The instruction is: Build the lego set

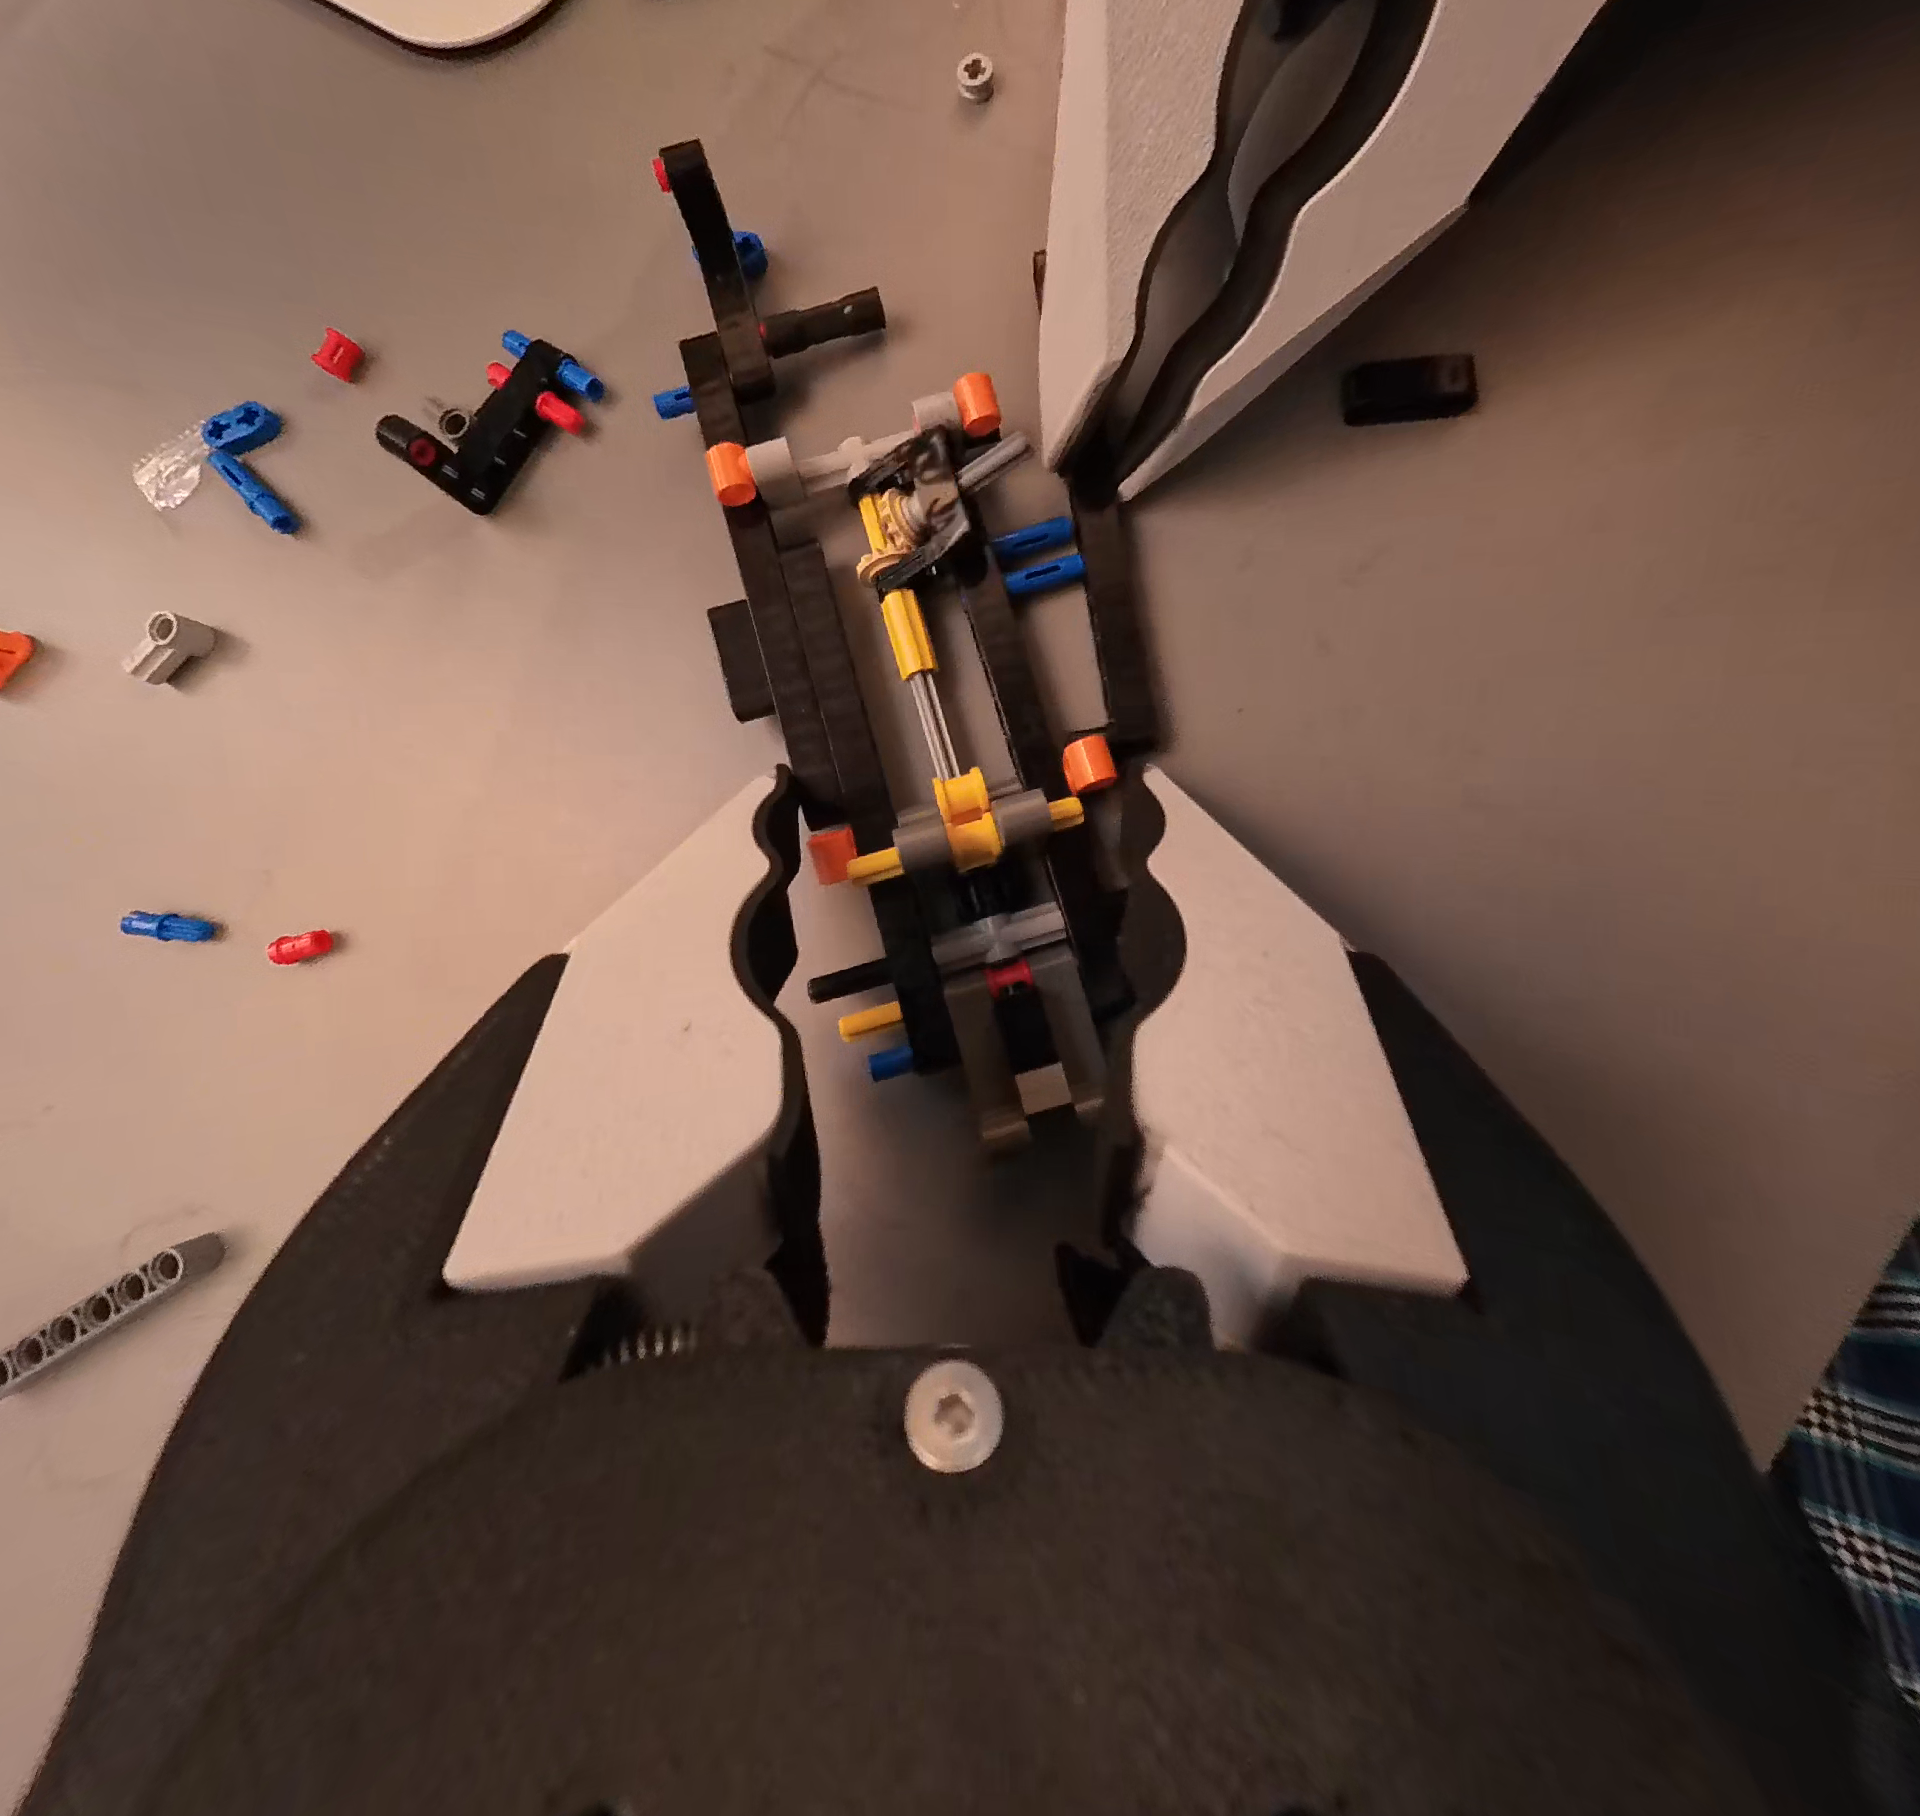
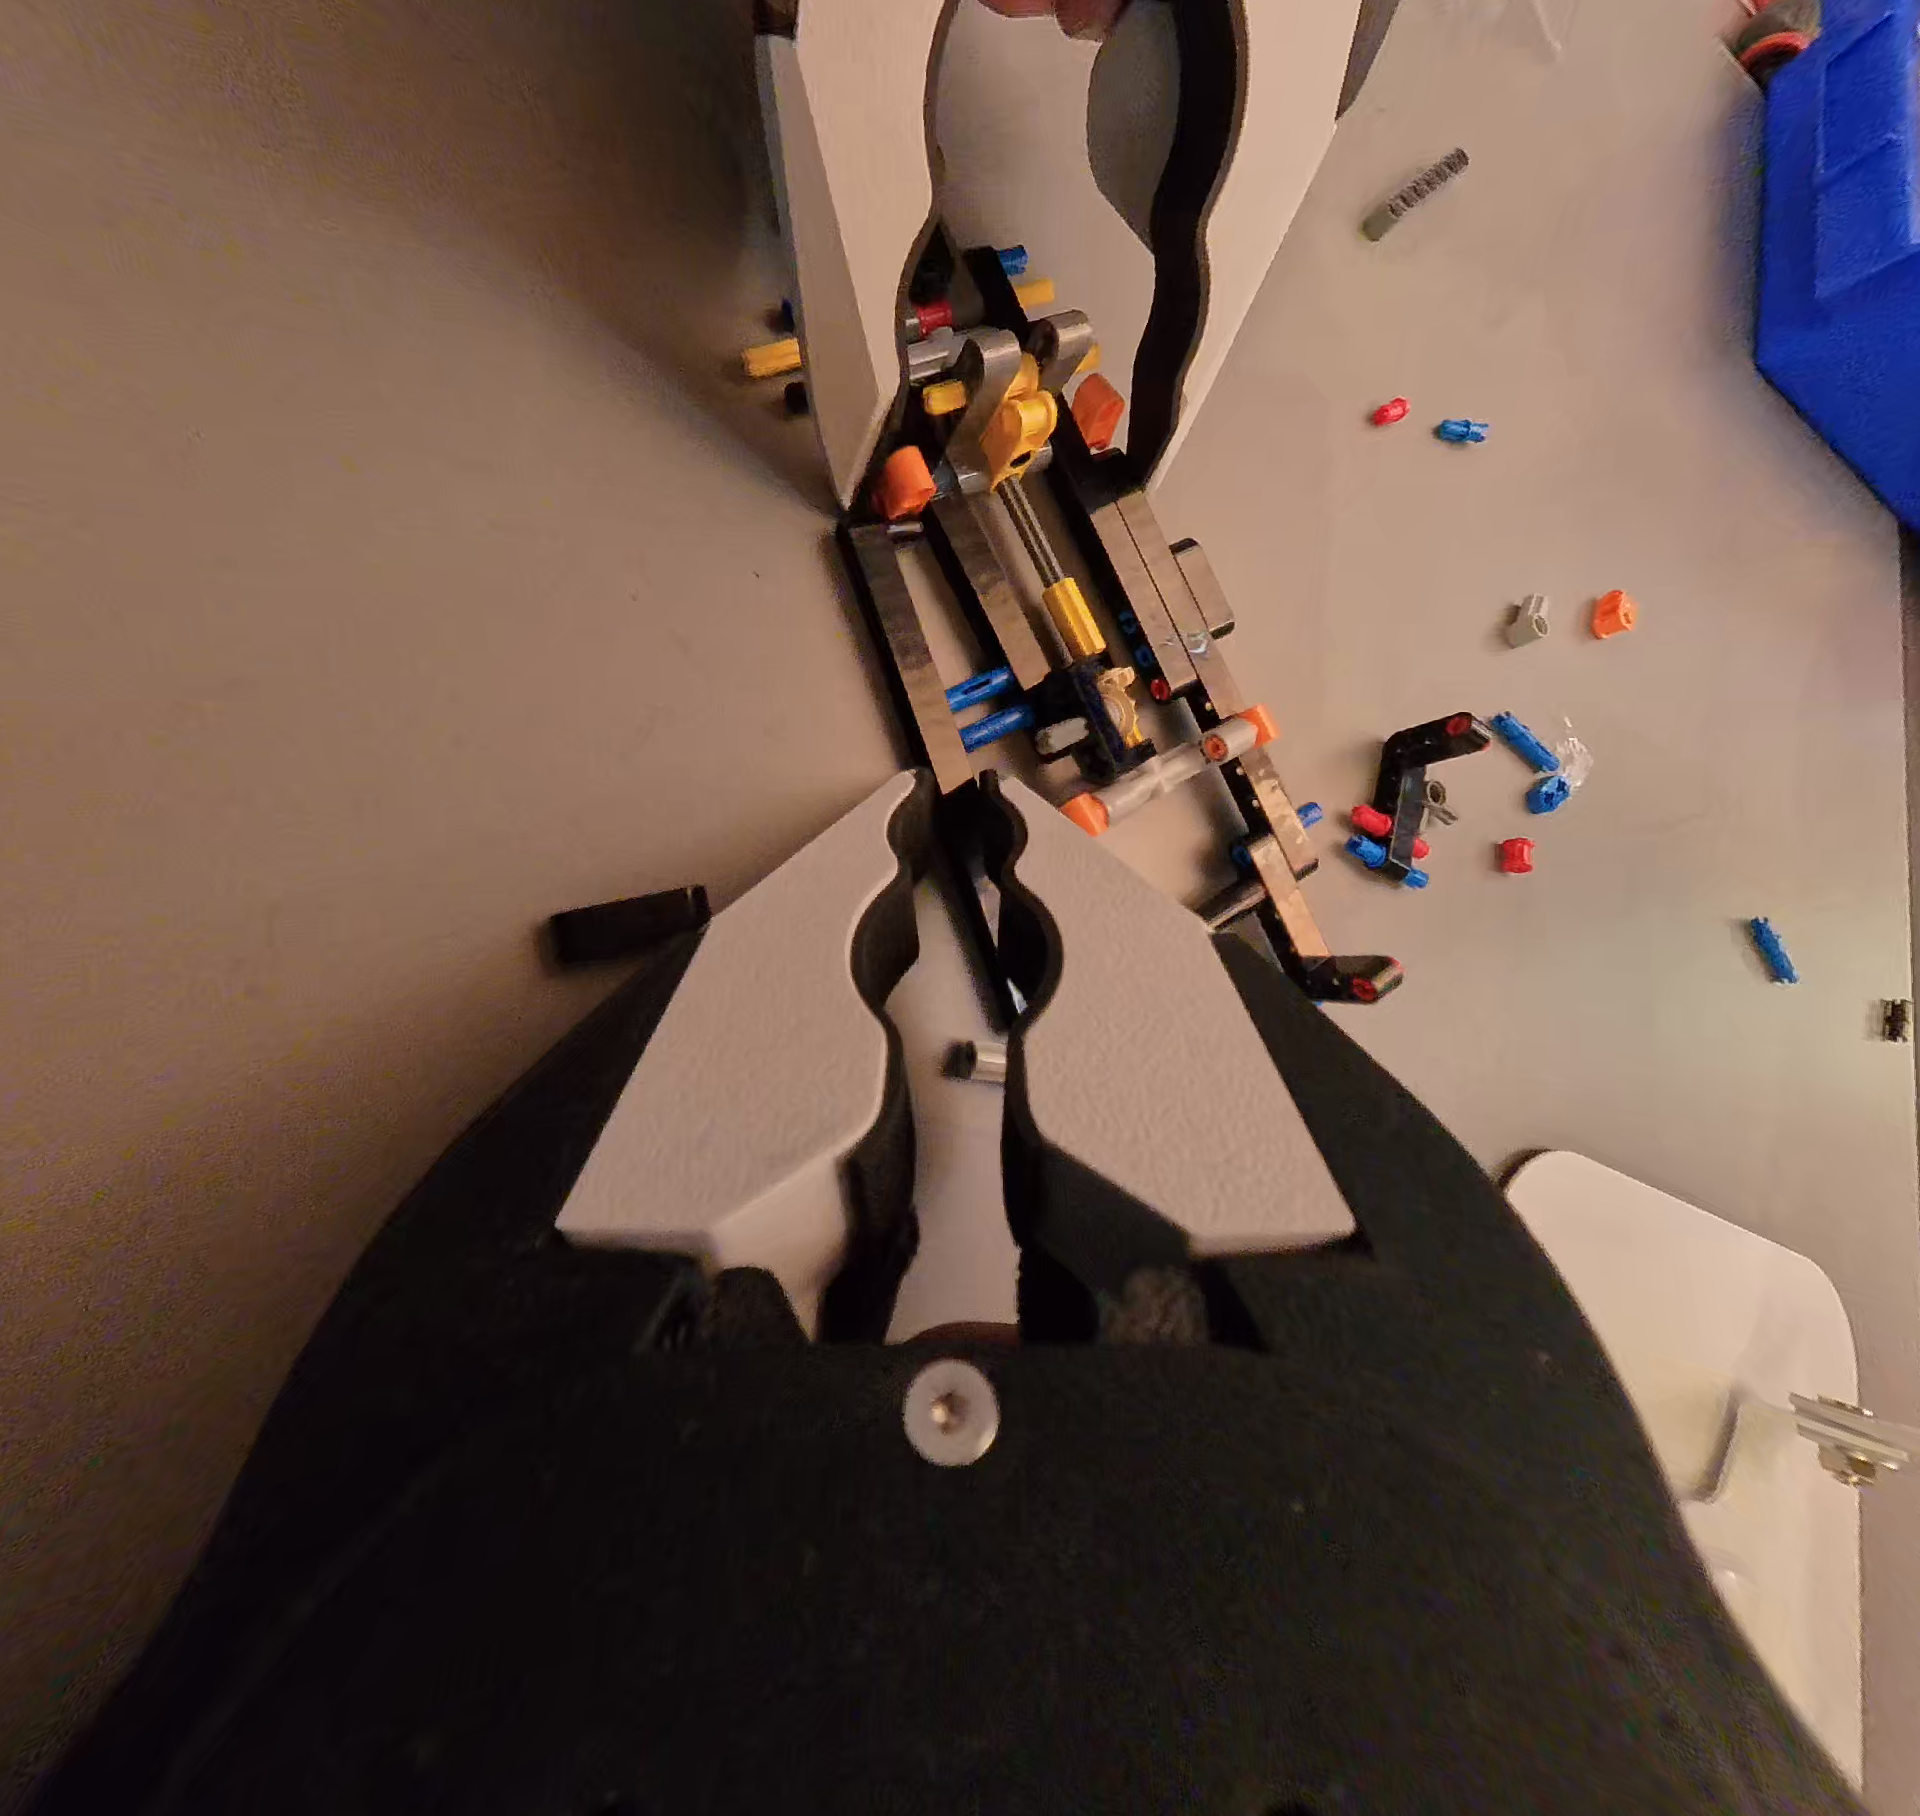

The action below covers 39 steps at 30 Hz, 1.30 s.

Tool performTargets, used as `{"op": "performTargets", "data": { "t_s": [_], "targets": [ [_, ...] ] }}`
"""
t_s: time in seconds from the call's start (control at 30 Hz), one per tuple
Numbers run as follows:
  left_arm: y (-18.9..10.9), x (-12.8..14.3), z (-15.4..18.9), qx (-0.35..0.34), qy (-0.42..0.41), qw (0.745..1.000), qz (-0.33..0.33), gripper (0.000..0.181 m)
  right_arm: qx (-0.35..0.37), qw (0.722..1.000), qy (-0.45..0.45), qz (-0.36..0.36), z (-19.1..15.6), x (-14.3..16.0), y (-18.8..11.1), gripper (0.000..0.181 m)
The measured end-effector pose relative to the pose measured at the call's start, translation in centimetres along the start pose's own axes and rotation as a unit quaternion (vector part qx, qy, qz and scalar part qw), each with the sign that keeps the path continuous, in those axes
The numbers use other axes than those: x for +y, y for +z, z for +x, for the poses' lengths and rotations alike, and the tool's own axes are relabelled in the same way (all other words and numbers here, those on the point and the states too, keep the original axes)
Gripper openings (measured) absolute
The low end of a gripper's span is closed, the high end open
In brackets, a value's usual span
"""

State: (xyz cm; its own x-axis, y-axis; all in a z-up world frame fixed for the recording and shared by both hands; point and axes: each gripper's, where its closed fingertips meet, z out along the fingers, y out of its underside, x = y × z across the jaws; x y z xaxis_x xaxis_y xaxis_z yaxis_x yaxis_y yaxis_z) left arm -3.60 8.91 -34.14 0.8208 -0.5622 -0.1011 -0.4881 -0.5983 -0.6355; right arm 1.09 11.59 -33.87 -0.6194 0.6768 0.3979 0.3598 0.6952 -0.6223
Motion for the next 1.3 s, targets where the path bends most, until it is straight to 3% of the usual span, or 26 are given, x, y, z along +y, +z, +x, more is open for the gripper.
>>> {"op": "performTargets", "data": {
  "t_s": [0.17, 0.33, 0.63, 1.0, 1.3],
  "targets": [
    [-1.0, -0.2, -0.4, 0.021, -0.026, 0.999, 0.012, 0.072, -0.005, 1.000, -0.003, 0.005, -0.2, -0.3, 0.0, 0.011],
    [-2.1, -2.4, -1.0, 0.033, -0.048, 0.998, 0.035, 0.066, -0.008, 1.000, -0.002, 0.012, -0.3, -0.5, -0.2, 0.011],
    [1.3, -0.9, -1.2, 0.021, -0.053, 0.995, -0.085, 0.065, -0.013, 1.000, -0.004, 0.006, -0.6, -0.7, 0.3, 0.007],
    [1.5, -1.3, -1.5, -0.001, -0.051, 0.996, -0.066, 0.056, -0.001, 1.000, -0.016, 0.008, -0.4, -0.5, 0.2, 0.006],
    [1.0, -1.3, -1.3, 0.012, -0.058, 0.997, -0.056, 0.056, 0.039, 0.994, -0.096, 0.036, -0.4, -0.9, 0.4, 0.006]
  ]
}}
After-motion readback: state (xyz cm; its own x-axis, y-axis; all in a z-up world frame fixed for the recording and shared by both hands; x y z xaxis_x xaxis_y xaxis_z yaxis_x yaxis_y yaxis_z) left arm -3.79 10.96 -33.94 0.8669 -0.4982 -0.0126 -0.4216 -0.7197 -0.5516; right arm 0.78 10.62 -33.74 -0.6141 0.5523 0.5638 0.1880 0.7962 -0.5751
